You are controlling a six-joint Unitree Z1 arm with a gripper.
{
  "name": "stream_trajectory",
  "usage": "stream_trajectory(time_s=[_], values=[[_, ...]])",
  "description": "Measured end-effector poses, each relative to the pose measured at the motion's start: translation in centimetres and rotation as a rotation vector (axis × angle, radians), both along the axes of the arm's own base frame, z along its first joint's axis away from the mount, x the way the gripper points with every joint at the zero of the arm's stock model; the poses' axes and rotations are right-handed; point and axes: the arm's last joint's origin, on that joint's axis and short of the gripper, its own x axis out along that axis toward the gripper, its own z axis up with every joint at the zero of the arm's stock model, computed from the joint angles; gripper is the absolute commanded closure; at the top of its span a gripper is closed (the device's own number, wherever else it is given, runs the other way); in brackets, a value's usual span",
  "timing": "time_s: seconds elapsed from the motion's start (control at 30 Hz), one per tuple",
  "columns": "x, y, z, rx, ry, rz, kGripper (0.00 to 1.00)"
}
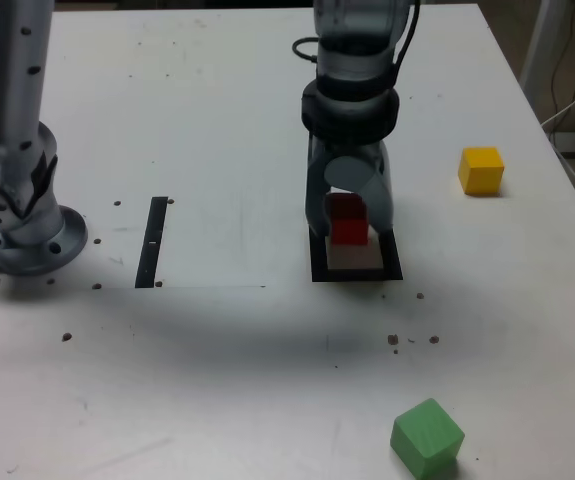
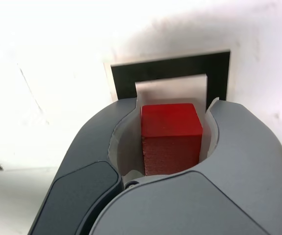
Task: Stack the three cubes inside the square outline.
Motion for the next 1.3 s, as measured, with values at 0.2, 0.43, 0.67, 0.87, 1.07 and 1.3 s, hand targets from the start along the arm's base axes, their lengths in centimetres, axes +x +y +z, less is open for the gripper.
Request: stream_trajectory(time_s=[0.2,0.43,0.67,0.87,1.07,1.3], values=[[-0.21,0.29,-0.32,0.005,0.008,0.007,0.85],[-0.10,0.29,-0.30,0.000,0.000,0.008,0.66],[0.25,0.23,-0.49,-0.007,-0.010,0.008,0.49],[0.37,0.20,-0.83,-0.013,-0.001,0.009,0.39],[0.42,0.17,-0.92,-0.017,0.001,0.007,0.31],[0.44,0.15,-1.02,-0.022,0.004,0.002,0.12]])
